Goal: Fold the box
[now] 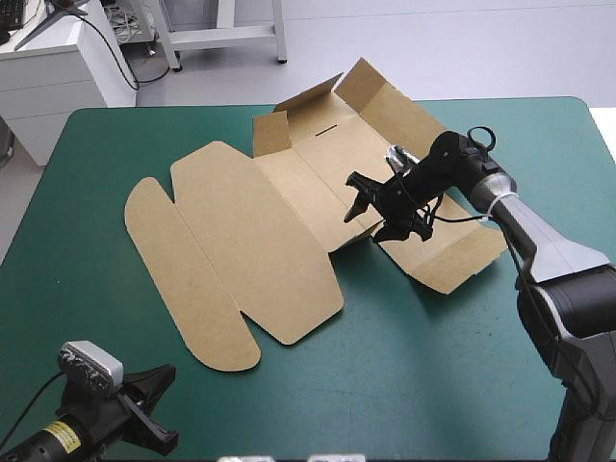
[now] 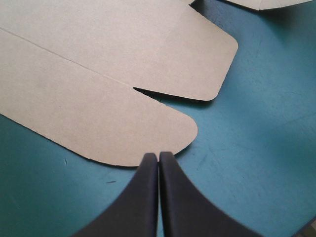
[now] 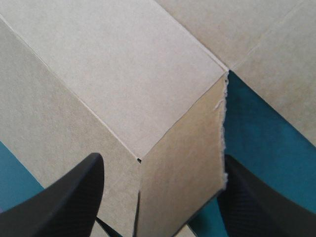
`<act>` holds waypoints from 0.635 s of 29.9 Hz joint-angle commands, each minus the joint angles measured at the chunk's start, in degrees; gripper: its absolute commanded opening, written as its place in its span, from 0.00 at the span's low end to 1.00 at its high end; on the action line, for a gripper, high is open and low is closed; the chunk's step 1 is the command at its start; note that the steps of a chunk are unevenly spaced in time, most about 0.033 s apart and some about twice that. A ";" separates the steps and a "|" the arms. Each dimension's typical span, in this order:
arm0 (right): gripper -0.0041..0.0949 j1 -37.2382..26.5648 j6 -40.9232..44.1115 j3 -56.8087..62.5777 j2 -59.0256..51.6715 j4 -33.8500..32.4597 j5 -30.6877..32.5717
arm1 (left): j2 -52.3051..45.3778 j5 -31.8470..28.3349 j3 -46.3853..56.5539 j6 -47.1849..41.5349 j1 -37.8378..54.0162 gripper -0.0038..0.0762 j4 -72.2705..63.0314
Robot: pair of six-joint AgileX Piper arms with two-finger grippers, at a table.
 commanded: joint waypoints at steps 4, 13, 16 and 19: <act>0.65 0.01 0.58 -1.73 -2.52 2.59 0.01 | 0.68 -3.41 -1.47 0.23 -0.20 0.04 -1.19; 0.37 0.01 3.16 -1.73 -2.52 2.59 0.11 | 0.68 -3.41 -1.47 1.58 -0.20 0.04 -1.67; 0.35 0.01 3.95 -1.73 -2.52 2.70 0.11 | 0.68 -3.41 -1.47 1.58 -0.20 0.04 -1.67; 0.35 0.01 6.44 -1.73 -2.52 2.69 0.24 | 0.68 -3.41 -1.47 1.58 -0.20 0.04 -1.67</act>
